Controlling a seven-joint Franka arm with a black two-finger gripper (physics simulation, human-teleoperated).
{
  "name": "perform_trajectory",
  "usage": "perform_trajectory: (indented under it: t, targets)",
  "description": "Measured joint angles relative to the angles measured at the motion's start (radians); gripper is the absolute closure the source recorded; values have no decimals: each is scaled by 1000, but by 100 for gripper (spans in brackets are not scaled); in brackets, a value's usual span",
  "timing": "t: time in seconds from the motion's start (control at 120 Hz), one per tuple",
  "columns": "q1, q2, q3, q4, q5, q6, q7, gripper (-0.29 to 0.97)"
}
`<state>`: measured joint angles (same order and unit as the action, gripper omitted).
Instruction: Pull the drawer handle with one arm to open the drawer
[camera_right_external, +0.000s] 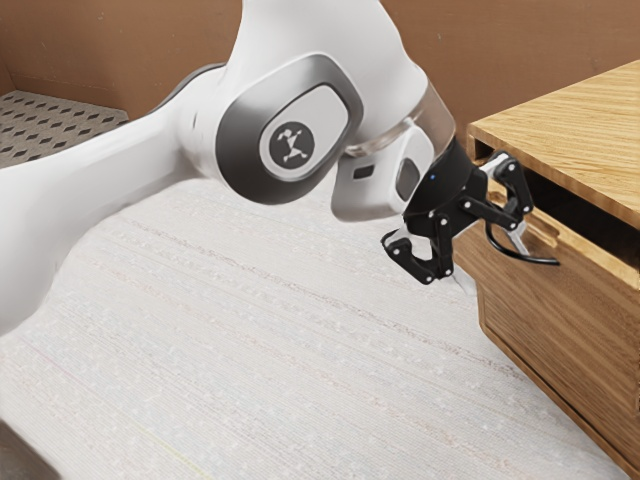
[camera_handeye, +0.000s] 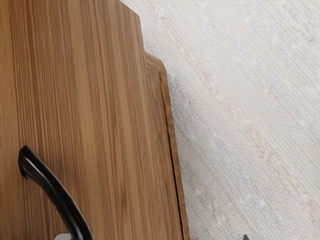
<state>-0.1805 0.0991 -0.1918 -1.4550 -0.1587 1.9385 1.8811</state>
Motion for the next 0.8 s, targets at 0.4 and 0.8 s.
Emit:
perform_trajectory:
  t: [0.4, 0.8]
  targets:
    - [17, -53, 1, -31, 0, -115, -49, 30]
    - [37, -152, 2, -114, 1, -173, -93, 33]
